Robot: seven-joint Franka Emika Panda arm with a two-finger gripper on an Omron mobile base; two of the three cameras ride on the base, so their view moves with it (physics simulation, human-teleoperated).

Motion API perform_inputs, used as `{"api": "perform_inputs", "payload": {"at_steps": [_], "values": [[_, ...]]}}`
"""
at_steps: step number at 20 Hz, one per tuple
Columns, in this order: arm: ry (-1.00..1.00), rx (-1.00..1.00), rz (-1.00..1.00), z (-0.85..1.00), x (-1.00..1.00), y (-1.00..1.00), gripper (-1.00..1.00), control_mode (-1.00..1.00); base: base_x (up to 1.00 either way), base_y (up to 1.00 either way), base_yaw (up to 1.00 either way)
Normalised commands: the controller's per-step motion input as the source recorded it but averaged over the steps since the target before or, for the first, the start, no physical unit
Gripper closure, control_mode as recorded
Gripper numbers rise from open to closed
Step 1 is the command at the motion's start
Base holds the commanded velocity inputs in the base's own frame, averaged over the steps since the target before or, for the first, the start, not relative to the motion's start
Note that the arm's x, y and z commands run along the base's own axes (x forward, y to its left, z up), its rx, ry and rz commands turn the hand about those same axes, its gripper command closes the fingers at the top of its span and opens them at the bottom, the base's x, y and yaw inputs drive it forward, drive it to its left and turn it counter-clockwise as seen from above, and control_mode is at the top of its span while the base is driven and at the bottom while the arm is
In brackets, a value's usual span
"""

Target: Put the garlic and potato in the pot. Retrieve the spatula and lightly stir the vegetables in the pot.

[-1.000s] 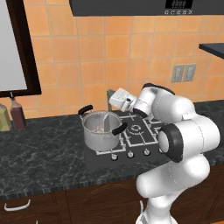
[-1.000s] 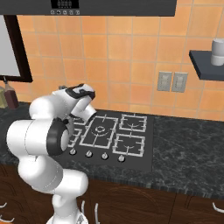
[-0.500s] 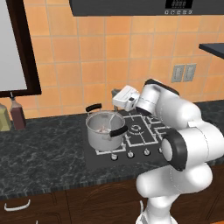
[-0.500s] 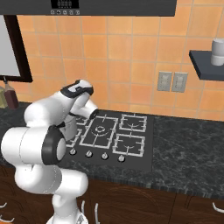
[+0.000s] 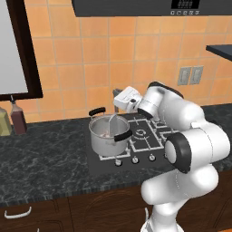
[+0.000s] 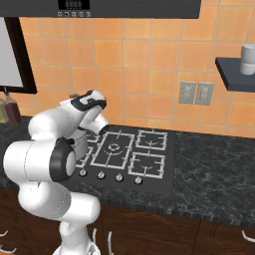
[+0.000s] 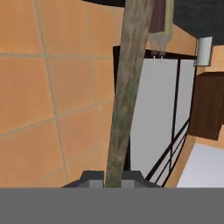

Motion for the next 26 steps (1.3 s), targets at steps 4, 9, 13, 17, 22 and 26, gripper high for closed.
{"api": "perform_inputs", "payload": {"at_steps": [4, 9, 13, 17, 22, 26], "values": [[-0.12, 0.11, 0.03, 0.08, 0.00, 0.25, 1.00, -1.00, 0.00, 0.00, 0.00], [-0.11, 0.04, 0.00, -0.04, 0.00, 0.05, 1.00, -1.00, 0.00, 0.00, 0.00], [-0.05, 0.00, 0.00, -0.46, 0.00, 0.00, 1.00, -1.00, 0.00, 0.00, 0.00], [-0.03, 0.00, 0.00, -0.25, -0.07, 0.00, 1.00, -1.00, 0.00, 0.00, 0.00], [-0.18, 0.00, 0.00, 0.82, -0.32, 0.00, 1.00, -1.00, 0.00, 0.00, 0.00], [-0.04, -0.02, -0.01, 0.21, 0.01, 0.00, 1.00, -1.00, 0.00, 0.00, 0.00]]}}
